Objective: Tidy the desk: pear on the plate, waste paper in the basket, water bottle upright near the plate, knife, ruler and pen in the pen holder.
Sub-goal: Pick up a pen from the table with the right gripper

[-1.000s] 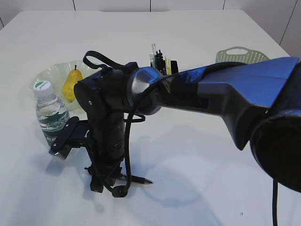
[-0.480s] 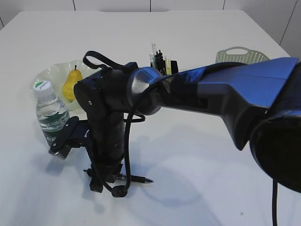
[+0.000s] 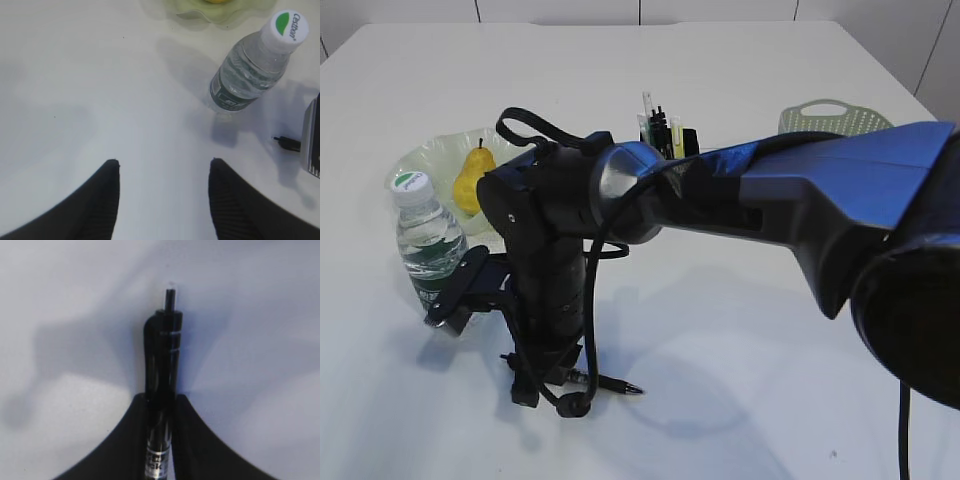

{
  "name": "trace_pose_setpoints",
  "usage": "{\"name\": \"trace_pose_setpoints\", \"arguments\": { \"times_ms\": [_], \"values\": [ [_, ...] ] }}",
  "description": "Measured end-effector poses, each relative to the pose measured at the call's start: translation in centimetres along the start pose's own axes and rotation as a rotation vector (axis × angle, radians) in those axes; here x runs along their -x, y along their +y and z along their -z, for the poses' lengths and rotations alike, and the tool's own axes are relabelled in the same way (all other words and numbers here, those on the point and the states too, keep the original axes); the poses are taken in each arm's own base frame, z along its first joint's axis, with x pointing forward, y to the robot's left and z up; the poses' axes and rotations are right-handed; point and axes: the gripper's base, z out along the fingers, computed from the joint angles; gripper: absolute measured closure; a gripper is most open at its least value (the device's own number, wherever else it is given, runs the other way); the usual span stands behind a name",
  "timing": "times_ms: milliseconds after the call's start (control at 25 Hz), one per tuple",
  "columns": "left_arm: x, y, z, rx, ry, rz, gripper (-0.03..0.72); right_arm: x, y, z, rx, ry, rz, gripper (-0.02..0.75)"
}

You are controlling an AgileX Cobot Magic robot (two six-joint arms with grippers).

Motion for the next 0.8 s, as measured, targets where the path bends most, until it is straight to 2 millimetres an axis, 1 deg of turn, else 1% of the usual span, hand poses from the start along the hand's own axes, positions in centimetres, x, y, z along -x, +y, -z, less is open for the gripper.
{"name": "trace_pose_setpoints", "arguments": {
  "times_ms": [120,240,400,520,680,800],
  "values": [
    [0.0,0.0,0.0,0.0,0.0,0.0,0.286,-0.1,0.0,0.1,0.006,0.002,-0.035,0.648],
    [0.0,0.0,0.0,0.0,0.0,0.0,0.286,-0.3,-0.4,1.1,0.001,-0.011,-0.068,0.648],
    [0.0,0.0,0.0,0.0,0.0,0.0,0.286,-1.0,-1.6,4.0,-0.019,-0.057,-0.122,0.648],
    [0.0,0.0,0.0,0.0,0.002,0.0,0.286,-2.0,-3.0,6.0,-0.036,-0.091,-0.184,0.649],
    [0.0,0.0,0.0,-0.003,0.002,0.003,0.286,-4.0,-5.4,8.9,-0.058,-0.14,-0.268,0.649],
    [-0.1,0.0,0.0,-0.003,0.009,0.004,0.286,-5.9,-7.2,11.3,-0.074,-0.19,-0.335,0.649]
  ]
}}
